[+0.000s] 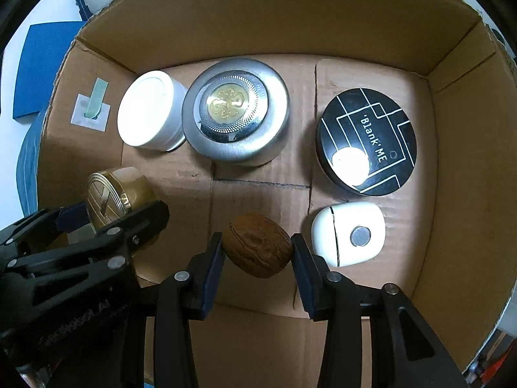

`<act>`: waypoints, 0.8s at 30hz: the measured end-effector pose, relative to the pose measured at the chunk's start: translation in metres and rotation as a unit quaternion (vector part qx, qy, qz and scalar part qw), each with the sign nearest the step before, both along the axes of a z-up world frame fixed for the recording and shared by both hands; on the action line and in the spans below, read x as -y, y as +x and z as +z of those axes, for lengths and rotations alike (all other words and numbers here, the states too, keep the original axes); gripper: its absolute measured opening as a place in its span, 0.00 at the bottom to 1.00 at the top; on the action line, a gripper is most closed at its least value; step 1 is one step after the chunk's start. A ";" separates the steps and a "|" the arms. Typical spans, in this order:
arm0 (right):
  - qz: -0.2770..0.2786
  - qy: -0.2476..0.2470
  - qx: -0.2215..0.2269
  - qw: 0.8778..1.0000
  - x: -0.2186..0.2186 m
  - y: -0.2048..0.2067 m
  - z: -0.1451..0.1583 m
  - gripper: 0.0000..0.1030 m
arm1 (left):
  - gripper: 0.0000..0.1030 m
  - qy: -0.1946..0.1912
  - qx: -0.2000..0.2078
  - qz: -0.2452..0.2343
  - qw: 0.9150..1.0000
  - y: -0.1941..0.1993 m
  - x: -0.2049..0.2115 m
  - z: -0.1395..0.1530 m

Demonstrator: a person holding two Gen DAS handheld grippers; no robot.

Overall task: Organize rigid objects
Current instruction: 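Open both grippers to release the walnut and gold tin into the box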

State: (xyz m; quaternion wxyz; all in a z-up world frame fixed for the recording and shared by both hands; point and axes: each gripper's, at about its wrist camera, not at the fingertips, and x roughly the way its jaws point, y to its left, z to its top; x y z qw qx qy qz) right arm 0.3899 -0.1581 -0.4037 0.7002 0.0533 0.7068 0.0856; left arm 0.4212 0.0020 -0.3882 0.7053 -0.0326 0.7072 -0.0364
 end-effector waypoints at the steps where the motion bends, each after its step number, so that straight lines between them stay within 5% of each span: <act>1: 0.002 -0.003 0.001 1.000 -0.002 -0.001 0.001 0.43 | 0.62 -0.006 -0.006 0.003 1.000 0.000 -0.001 -0.003; 14: -0.005 -0.002 -0.007 1.000 0.008 -0.001 -0.006 0.72 | 0.85 -0.051 -0.010 0.028 0.998 -0.001 0.000 -0.005; 20: -0.005 -0.018 0.001 1.000 0.021 -0.011 0.004 0.99 | 0.95 -0.028 0.016 0.016 0.999 -0.016 0.016 0.016; 24: -0.008 -0.034 0.013 0.999 0.030 -0.020 0.016 1.00 | 0.97 -0.003 0.047 0.008 0.999 -0.030 0.027 0.037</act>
